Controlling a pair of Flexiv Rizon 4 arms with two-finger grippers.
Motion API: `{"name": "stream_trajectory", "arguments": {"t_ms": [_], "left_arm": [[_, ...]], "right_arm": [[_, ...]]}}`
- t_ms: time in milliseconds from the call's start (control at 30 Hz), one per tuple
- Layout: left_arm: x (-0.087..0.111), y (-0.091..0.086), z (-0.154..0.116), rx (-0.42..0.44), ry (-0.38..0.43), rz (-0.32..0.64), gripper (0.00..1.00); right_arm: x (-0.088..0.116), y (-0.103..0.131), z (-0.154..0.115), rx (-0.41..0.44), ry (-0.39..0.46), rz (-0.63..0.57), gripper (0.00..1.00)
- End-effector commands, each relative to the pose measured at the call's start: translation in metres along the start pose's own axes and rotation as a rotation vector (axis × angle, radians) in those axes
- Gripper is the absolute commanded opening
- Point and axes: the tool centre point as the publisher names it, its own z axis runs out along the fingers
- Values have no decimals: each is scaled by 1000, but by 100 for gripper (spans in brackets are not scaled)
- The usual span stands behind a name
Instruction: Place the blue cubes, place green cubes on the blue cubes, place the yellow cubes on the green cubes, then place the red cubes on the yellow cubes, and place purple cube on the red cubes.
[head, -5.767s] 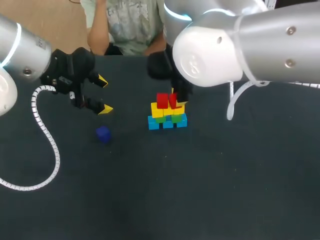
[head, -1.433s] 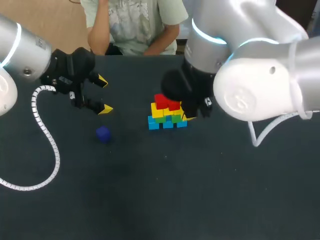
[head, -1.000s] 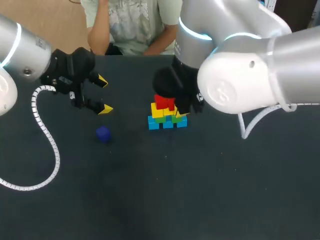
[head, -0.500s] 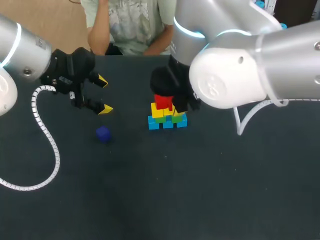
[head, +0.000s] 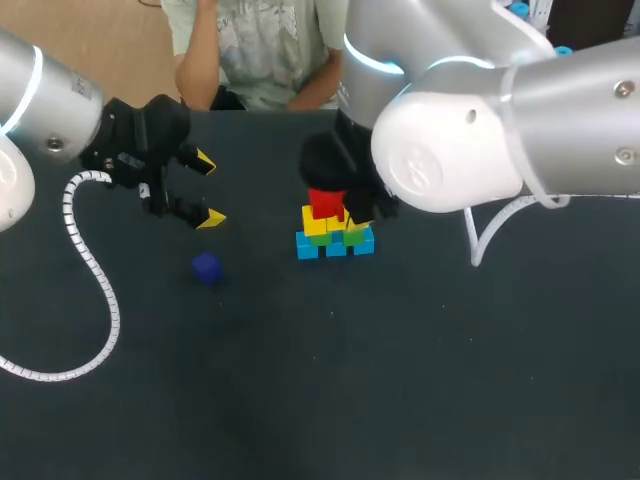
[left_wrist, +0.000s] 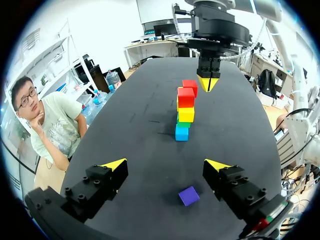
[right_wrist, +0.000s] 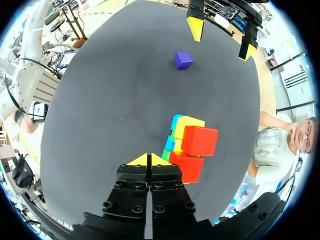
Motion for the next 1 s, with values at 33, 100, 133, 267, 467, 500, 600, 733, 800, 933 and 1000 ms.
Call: {"name": "stream_trajectory", "arguments": {"t_ms": [33, 100, 133, 267, 467, 500, 600, 733, 800, 933, 1000], "left_arm": [[1, 1, 0, 1, -3, 2, 100], [1, 1, 0, 1, -3, 2, 100], [1, 1, 0, 1, -3, 2, 100], [1, 1, 0, 1, -3, 2, 100], [1, 1, 0, 1, -3, 2, 100], [1, 1, 0, 1, -3, 2, 100], [1, 1, 0, 1, -3, 2, 100], [1, 1, 0, 1, -3, 2, 100], [1, 1, 0, 1, -3, 2, 100], [1, 1, 0, 1, -3, 2, 100], [1, 1, 0, 1, -3, 2, 100]], "right_arm": [[0, -3, 0, -5, -2, -2, 0], [0, -3, 0, -4, -1, -3, 0], [0, -3, 0, -4, 0, -4, 0], [0, -4, 0, -6, 3, -2, 0], [1, -5, 1, -7, 7, -1, 0], [1, -6, 1, -7, 8, -2, 0], [0, -7, 2, -7, 9, -5, 0], [0, -9, 2, -7, 11, -11, 0], [0, -10, 2, -7, 12, -12, 0], [0, -11, 3, -6, 13, -14, 0], [0, -13, 3, -6, 14, -15, 0]]}}
